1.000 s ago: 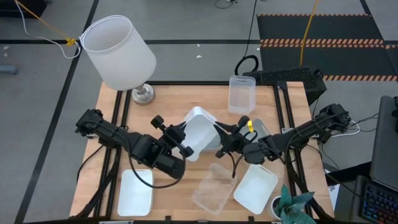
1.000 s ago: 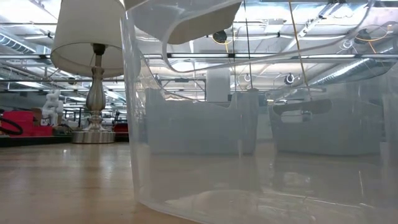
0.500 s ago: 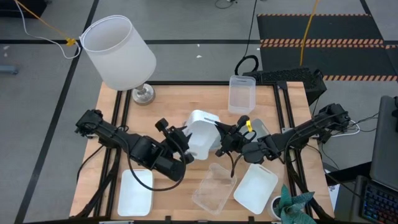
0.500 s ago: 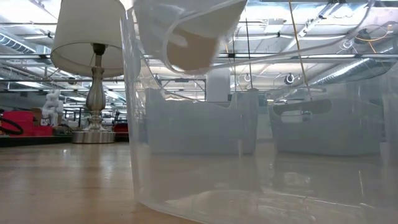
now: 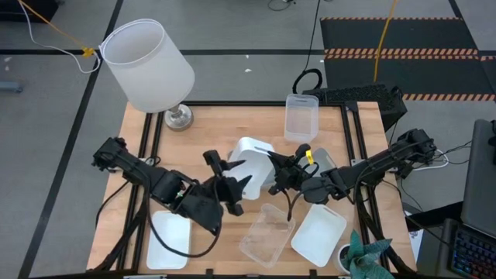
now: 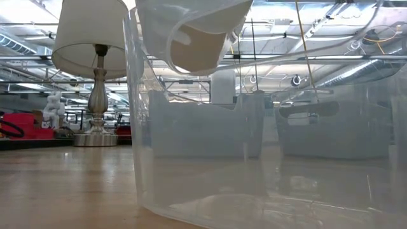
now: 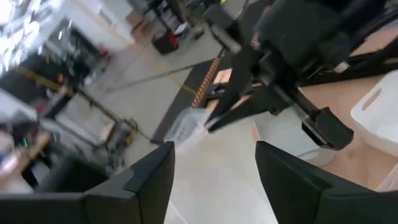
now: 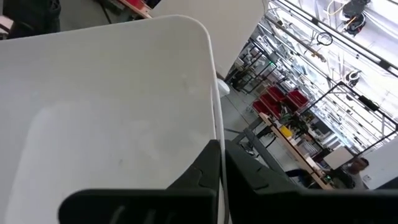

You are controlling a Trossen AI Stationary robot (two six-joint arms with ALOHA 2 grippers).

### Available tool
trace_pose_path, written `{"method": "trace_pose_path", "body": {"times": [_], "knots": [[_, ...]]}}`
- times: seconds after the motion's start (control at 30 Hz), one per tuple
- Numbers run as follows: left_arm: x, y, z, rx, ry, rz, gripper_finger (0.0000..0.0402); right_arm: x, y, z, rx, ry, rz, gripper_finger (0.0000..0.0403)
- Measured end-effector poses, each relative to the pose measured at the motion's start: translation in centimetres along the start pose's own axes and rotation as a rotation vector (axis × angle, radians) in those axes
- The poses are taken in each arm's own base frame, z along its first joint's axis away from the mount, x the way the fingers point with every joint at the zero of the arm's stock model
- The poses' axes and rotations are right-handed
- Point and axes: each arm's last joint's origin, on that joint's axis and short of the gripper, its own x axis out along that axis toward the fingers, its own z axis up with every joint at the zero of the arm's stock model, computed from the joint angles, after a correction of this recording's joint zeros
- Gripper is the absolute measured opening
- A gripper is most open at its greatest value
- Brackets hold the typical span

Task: Stack baskets by color
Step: Stack the top white bin on the bottom left white bin

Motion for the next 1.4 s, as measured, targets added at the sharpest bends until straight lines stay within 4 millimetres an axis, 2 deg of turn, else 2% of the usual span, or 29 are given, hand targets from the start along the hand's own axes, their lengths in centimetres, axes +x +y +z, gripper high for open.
{"method": "trace_pose_path", "body": {"times": [0.1, 0.3, 0.4, 0.53, 0.8, 0.9, 1.03, 1.13, 1.4], "knots": [[0.1, 0.8, 0.7, 0.084, -0.013, -0.009, 0.0213, -0.1, 0.1, 0.0, 0.0, -0.003, 0.004, 0.0001], [2.0, 1.8, 0.2, 0.222, 0.034, -0.047, 0.021, -0.2, 0.1, 0.1, 0.007, -0.016, 0.027, 0.0001], [3.2, 2.4, -0.1, 0.231, 0.06, -0.111, 0.0209, -0.2, 0.1, 0.1, 0.006, -0.016, 0.027, 0.0], [4.3, 3.3, -0.6, 0.264, 0.107, -0.104, 0.0209, -0.2, 0.1, 0.1, 0.009, -0.016, 0.027, 0.0], [4.8, 3.6, -1.0, 0.371, 0.13, -0.153, 0.0209, -0.1, 0.3, 0.0, 0.013, -0.032, 0.077, 0.0], [5.3, 3.9, -1.7, 0.379, 0.173, -0.231, 0.0209, -0.1, 0.3, 0.0, 0.012, -0.031, 0.076, 0.0], [6.1, 4.7, -2.2, 0.382, 0.224, -0.218, 0.0206, -0.1, 0.2, 0.0, 0.009, -0.027, 0.072, 0.0], [6.4, 4.9, -2.3, 0.392, 0.227, -0.213, 0.0187, -0.1, 0.2, 0.0, 0.007, -0.027, 0.073, 0.0], [6.4, 4.8, -2.1, 0.432, 0.204, -0.249, 0.0104, 0.1, 0.4, -0.2, -0.011, -0.034, 0.114, 0.0]]}}
